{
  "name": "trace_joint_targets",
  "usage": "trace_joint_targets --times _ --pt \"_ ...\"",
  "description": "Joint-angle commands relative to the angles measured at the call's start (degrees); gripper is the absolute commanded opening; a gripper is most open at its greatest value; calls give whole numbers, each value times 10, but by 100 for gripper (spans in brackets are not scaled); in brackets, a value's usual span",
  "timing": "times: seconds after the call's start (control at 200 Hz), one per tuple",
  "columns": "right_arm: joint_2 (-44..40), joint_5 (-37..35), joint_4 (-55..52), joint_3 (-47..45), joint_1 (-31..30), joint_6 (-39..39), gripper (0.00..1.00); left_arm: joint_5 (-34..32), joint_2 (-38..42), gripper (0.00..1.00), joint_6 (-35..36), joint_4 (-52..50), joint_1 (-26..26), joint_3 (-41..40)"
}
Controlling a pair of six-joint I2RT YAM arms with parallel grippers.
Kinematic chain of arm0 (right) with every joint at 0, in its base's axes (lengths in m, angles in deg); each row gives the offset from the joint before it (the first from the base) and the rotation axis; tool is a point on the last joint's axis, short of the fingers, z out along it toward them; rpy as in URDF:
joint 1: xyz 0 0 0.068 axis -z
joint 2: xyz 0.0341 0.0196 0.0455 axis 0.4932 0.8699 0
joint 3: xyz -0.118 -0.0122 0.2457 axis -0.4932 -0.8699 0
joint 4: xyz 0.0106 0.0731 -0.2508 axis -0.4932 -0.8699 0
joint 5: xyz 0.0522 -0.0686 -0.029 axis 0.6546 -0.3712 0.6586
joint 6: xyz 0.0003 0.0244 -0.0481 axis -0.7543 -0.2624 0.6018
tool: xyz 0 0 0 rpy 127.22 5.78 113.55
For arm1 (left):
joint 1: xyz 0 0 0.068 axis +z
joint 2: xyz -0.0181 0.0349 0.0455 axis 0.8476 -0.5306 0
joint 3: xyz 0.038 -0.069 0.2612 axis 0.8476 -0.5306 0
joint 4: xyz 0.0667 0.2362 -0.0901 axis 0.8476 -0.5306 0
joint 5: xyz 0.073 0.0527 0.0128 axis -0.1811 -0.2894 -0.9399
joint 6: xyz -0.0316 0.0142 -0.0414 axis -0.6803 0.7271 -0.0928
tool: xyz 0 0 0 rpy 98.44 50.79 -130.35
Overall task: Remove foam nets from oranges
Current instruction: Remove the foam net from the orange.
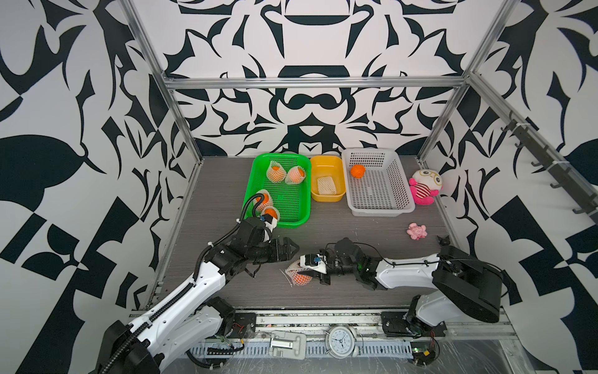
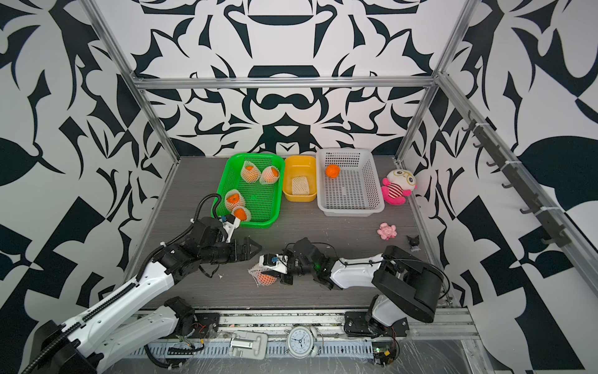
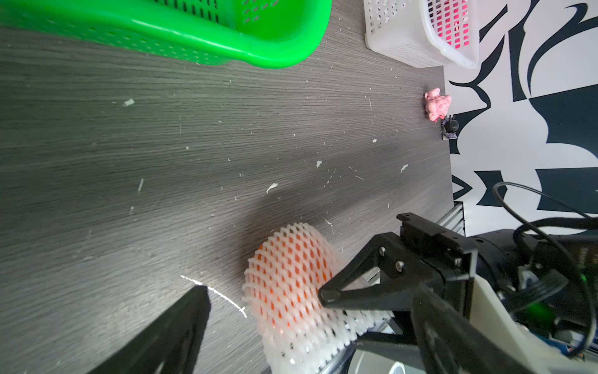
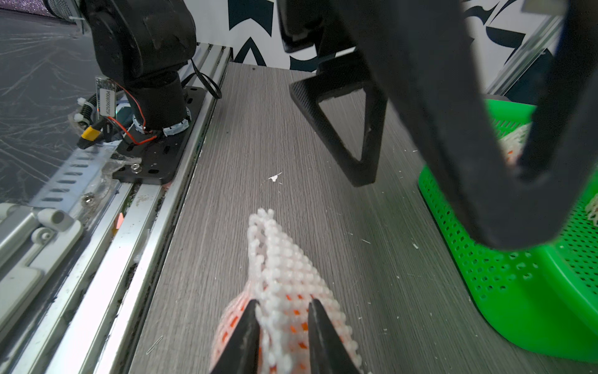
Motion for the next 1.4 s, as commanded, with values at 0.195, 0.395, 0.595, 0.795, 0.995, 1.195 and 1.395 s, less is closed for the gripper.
trace_joint_targets --times 0.195,0.395,0.595,0.795,0.995,1.195,1.395 --pt "-28 -10 13 2 -3 -6 28 -6 20 100 2 10 3 -3" --pt "-37 -12 12 2 -3 -9 28 -23 39 100 5 8 2 3" --pt "-44 -13 13 1 -3 -11 27 -41 56 100 11 3 2 8" --pt "-49 -17 12 -3 -2 -12 27 -72 101 100 17 14 3 6" --pt "-66 -18 10 -1 -3 -24 26 -71 131 100 31 30 2 -10" --pt "-127 -37 -16 3 -3 -63 23 -66 150 100 65 34 3 -7" --pt "-184 -108 -84 15 0 -124 10 -31 157 99 113 53 3 -1"
